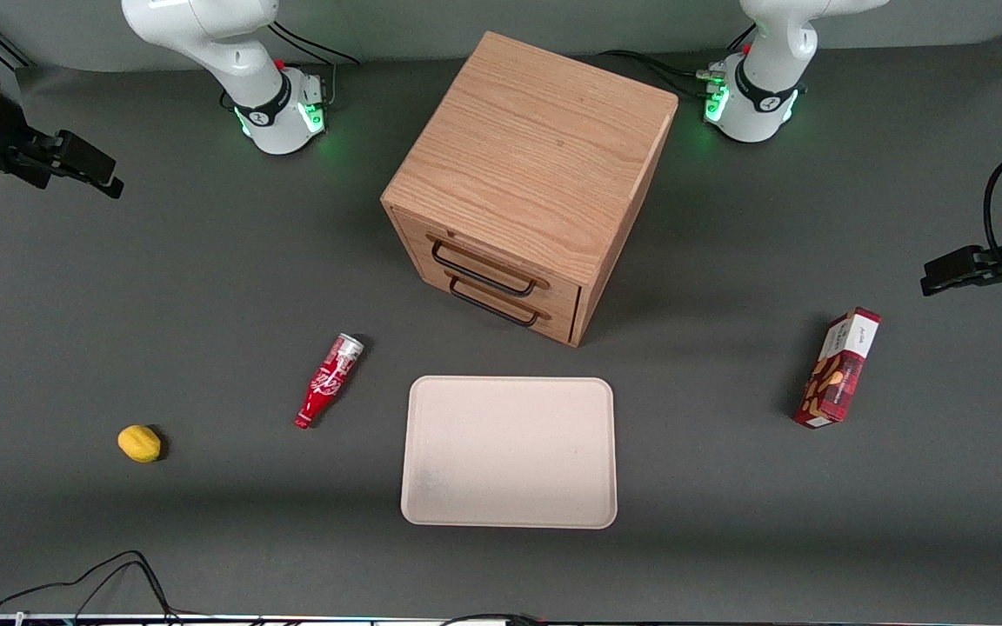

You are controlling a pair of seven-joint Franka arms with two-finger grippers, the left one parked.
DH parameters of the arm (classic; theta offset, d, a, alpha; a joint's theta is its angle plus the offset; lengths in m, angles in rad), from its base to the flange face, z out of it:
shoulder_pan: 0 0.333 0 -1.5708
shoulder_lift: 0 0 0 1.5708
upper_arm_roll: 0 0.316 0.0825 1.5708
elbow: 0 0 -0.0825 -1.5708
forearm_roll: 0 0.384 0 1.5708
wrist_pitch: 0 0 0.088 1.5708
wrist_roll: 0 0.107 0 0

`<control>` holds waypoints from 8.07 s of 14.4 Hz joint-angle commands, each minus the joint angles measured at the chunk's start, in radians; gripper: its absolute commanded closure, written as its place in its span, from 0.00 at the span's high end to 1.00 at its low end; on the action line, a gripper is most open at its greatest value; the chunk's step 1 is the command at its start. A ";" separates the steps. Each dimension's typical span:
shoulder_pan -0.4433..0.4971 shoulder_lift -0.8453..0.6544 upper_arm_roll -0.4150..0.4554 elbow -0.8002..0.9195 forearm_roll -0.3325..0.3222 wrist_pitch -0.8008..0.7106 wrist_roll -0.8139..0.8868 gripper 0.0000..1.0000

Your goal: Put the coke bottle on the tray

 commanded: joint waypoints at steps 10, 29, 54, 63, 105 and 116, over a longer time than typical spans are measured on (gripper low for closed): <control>0.008 0.136 0.032 0.086 0.060 0.009 0.132 1.00; 0.034 0.711 0.154 -0.243 0.057 0.877 0.677 1.00; 0.071 0.746 0.261 0.508 -0.046 0.350 0.407 0.00; 0.118 1.030 0.384 0.499 -0.046 0.534 0.247 0.00; 0.067 0.947 0.331 0.462 -0.146 0.689 0.183 1.00; 0.030 0.264 0.054 0.314 -0.009 0.040 0.122 1.00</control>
